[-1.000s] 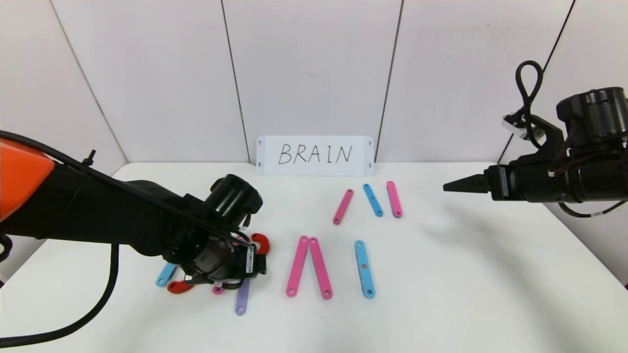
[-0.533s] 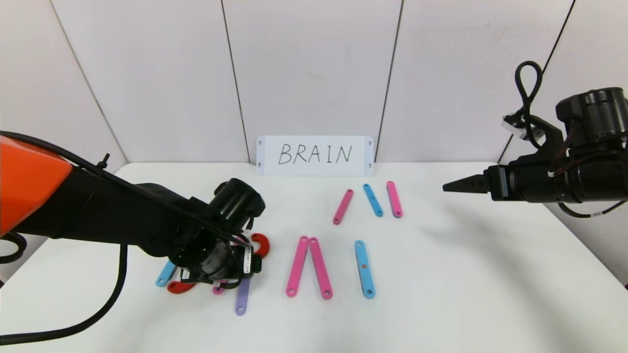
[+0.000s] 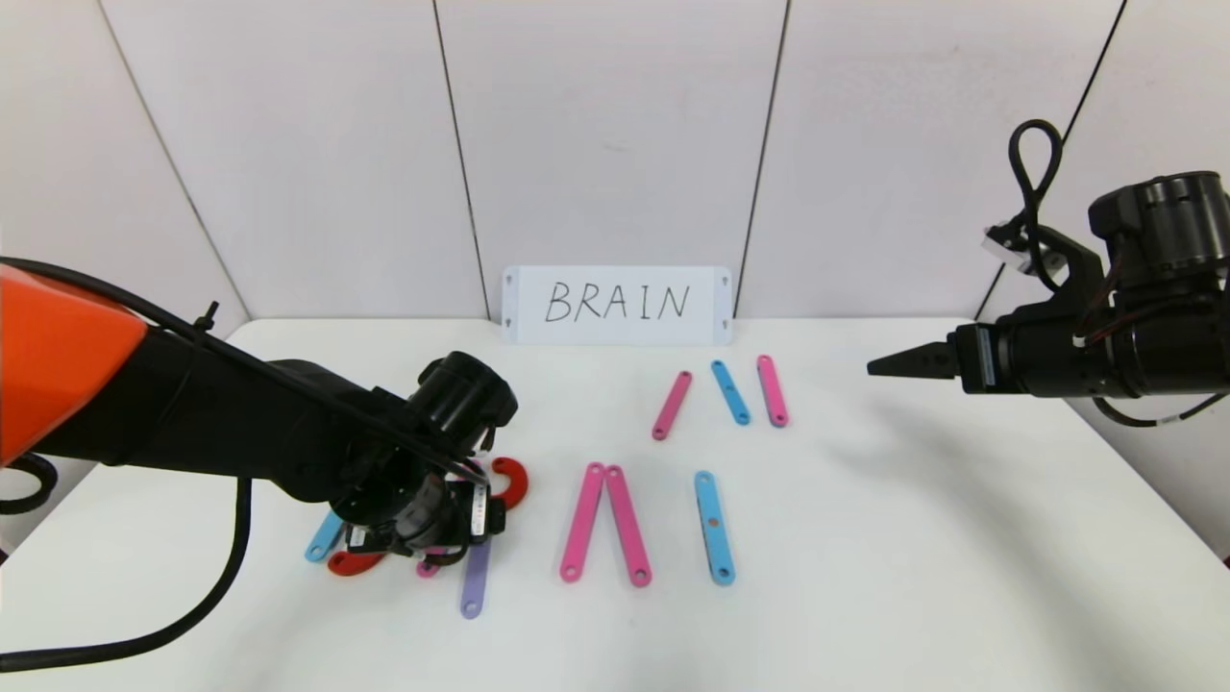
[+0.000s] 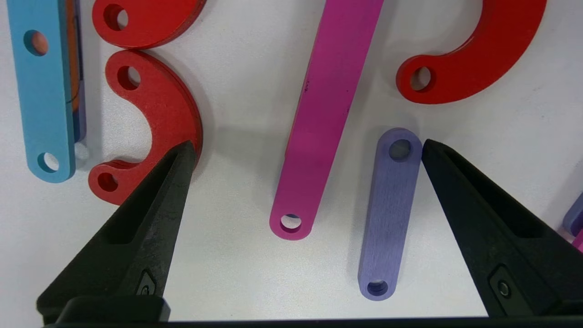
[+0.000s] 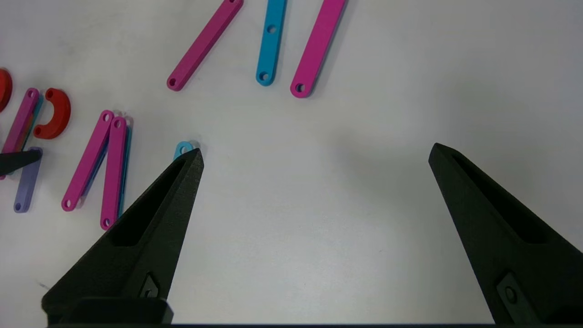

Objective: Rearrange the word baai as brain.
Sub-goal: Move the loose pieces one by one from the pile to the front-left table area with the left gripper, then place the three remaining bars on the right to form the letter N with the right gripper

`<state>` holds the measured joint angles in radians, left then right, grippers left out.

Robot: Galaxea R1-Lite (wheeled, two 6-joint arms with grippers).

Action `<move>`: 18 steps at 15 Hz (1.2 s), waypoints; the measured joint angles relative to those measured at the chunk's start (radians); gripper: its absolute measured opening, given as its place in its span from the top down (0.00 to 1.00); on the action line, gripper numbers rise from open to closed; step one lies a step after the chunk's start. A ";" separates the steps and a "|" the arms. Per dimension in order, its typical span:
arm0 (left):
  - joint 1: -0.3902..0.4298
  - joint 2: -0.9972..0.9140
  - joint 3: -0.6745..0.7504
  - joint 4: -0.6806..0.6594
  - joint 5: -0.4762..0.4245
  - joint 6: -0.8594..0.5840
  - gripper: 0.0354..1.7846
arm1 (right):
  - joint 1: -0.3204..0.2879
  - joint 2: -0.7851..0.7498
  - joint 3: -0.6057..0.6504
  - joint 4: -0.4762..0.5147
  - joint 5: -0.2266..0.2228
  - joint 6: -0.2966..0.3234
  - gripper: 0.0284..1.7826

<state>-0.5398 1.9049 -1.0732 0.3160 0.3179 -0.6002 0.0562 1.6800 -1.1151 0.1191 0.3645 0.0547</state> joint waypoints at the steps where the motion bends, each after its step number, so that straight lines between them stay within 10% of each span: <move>1: 0.003 -0.001 0.000 0.001 0.004 -0.001 0.03 | 0.000 0.000 0.000 0.000 0.000 0.000 0.03; 14: 0.025 -0.070 0.010 -0.058 -0.031 -0.003 0.03 | 0.035 0.001 0.013 -0.001 -0.005 -0.023 0.03; 18: 0.072 -0.159 0.049 -0.067 -0.146 0.057 0.03 | 0.143 0.007 -0.011 0.000 -0.093 -0.022 0.03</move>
<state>-0.4674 1.7462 -1.0243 0.2491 0.1721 -0.5434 0.1989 1.6874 -1.1266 0.1187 0.2713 0.0330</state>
